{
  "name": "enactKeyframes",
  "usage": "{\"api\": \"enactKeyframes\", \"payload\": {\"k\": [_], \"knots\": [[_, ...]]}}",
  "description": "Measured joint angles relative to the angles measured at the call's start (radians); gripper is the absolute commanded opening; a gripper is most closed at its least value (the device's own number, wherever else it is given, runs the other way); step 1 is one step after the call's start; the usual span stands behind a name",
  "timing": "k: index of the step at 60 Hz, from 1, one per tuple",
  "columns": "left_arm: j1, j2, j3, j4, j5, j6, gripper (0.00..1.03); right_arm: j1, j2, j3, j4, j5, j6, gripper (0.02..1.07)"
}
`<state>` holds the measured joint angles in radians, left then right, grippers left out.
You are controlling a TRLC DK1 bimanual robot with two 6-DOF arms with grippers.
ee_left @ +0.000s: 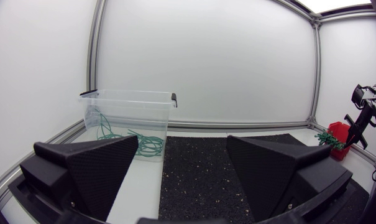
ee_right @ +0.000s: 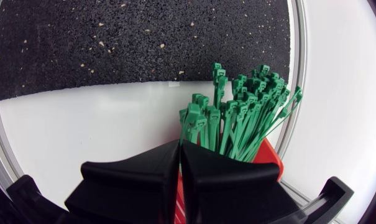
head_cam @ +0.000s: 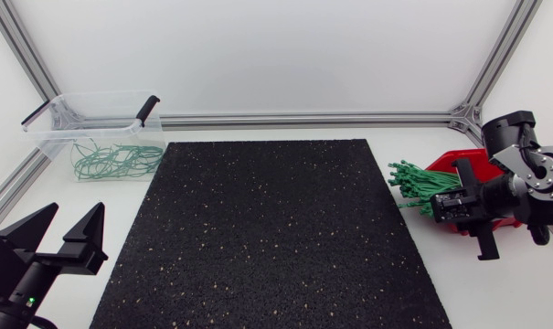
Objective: Take a green cable tie from the red box, thread the tail through the head to close it, then place it in the transparent bin on the left.
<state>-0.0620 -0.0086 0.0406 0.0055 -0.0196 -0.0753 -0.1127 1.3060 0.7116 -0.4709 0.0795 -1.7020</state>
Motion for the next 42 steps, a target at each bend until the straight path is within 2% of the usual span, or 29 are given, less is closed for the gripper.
{"api": "enactKeyframes", "payload": {"k": [23,42], "knots": [[0.000,0.000,0.000,0.000,0.000,0.000,0.99,0.001,-0.142,0.010,-0.052,-0.060,0.005,0.08],[0.000,0.000,0.000,0.000,0.000,0.000,0.99,0.002,-0.263,0.047,-0.020,-0.114,0.036,0.08]]}}
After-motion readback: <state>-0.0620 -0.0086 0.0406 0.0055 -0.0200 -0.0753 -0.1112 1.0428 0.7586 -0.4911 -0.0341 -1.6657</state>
